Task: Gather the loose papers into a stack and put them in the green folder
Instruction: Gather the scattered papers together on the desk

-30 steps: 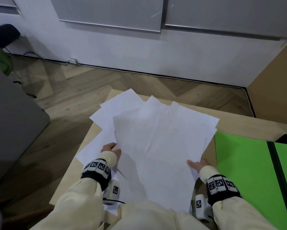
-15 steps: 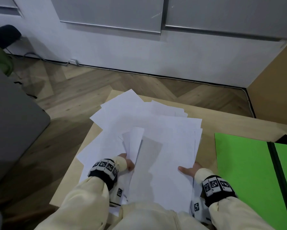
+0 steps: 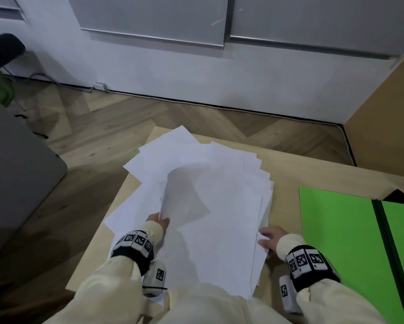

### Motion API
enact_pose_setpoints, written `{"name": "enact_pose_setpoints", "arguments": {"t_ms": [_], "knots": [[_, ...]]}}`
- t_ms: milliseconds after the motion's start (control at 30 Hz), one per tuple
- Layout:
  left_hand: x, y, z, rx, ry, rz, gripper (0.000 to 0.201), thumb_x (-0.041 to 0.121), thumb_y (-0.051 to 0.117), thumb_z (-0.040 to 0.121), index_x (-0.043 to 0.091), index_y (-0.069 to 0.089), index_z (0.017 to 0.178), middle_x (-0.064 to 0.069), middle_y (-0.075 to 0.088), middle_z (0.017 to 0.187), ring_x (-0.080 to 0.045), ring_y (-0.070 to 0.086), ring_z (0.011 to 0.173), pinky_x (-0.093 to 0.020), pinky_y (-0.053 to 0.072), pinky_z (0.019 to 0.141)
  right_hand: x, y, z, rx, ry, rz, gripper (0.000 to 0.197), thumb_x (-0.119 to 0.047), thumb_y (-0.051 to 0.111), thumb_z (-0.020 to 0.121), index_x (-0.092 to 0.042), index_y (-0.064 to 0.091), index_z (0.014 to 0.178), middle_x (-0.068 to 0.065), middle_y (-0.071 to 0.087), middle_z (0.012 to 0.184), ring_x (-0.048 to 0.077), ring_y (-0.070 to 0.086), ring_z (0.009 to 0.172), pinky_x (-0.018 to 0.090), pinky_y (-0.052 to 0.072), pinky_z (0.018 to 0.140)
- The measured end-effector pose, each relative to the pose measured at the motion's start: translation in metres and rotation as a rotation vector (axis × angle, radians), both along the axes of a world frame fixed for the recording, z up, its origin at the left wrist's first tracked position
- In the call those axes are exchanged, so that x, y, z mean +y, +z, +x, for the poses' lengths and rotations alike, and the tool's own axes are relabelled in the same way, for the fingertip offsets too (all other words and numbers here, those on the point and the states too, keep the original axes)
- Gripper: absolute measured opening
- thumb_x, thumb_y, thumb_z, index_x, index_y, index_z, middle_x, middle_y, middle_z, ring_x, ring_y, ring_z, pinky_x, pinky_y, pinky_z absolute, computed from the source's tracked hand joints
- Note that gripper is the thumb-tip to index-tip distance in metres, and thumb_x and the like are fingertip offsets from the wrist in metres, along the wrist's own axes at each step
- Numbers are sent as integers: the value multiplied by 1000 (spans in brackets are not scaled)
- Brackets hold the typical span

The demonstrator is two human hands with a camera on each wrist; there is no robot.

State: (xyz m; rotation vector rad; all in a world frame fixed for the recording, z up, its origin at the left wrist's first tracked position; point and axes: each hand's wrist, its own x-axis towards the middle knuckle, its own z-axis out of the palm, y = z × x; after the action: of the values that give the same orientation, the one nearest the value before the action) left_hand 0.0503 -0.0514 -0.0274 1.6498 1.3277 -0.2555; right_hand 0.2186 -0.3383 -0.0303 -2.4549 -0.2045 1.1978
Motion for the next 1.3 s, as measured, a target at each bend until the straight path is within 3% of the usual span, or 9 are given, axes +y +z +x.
{"name": "enact_pose_setpoints", "arguments": {"t_ms": [100,267,400,633,767,933,1033,1200,1300], "knots": [[1,-3,-7,-64,181,-39,42,11,62,84,-2,56,123,-21,64,117,-33,61,98,-32,46,85,6,-3,5,-208,-54,64,26,-8,55,89,-10,66,113,11,65,112,27,61,108,23,43,91],[6,7,-1,-198,314,-9,60,26,75,76,4,53,127,-16,62,125,-34,58,116,-34,43,94,14,-3,2,-376,-123,205,28,-8,52,91,-15,68,113,12,69,115,29,62,107,30,48,95],[15,-4,3,-165,327,71,64,35,76,72,4,57,124,-18,64,122,-36,59,113,-43,47,100,18,1,3,-371,-83,294,27,-5,53,91,-10,70,110,9,69,115,26,62,110,19,39,91],[18,-16,4,-74,401,18,66,37,74,73,-2,53,122,-21,63,120,-40,59,110,-42,48,96,12,5,9,-483,-310,350,22,-3,51,91,-8,70,100,9,62,83,25,59,82,22,40,74],[16,-13,10,-120,402,25,61,33,73,74,-1,55,122,-18,64,119,-38,61,109,-38,48,95,13,-2,2,-472,-464,320,21,-2,50,91,-7,69,96,9,61,83,24,55,80,24,40,72],[13,-19,8,-196,375,-44,27,31,75,74,7,69,86,-13,68,86,-27,64,82,-32,50,85,9,-1,1,-479,-677,274,24,1,45,93,-1,68,100,12,54,79,22,49,73,24,36,66],[9,-21,10,-141,333,-20,20,27,78,70,17,63,62,-4,64,65,-25,62,74,-31,53,90,6,-4,4,-487,-933,338,31,5,38,93,-1,67,104,16,48,71,21,46,49,15,36,43],[-5,-24,16,-61,155,22,15,29,78,65,21,66,62,4,61,61,-19,60,65,-25,54,83,15,-22,-2,-291,-805,241,21,1,45,89,1,64,96,20,54,77,24,47,61,26,45,50],[-5,-27,16,-4,59,89,12,31,76,62,23,67,64,2,62,71,-18,59,67,-25,55,77,23,-28,-12,80,-591,262,15,7,50,86,-5,57,80,21,55,84,32,56,77,44,59,64]]}}
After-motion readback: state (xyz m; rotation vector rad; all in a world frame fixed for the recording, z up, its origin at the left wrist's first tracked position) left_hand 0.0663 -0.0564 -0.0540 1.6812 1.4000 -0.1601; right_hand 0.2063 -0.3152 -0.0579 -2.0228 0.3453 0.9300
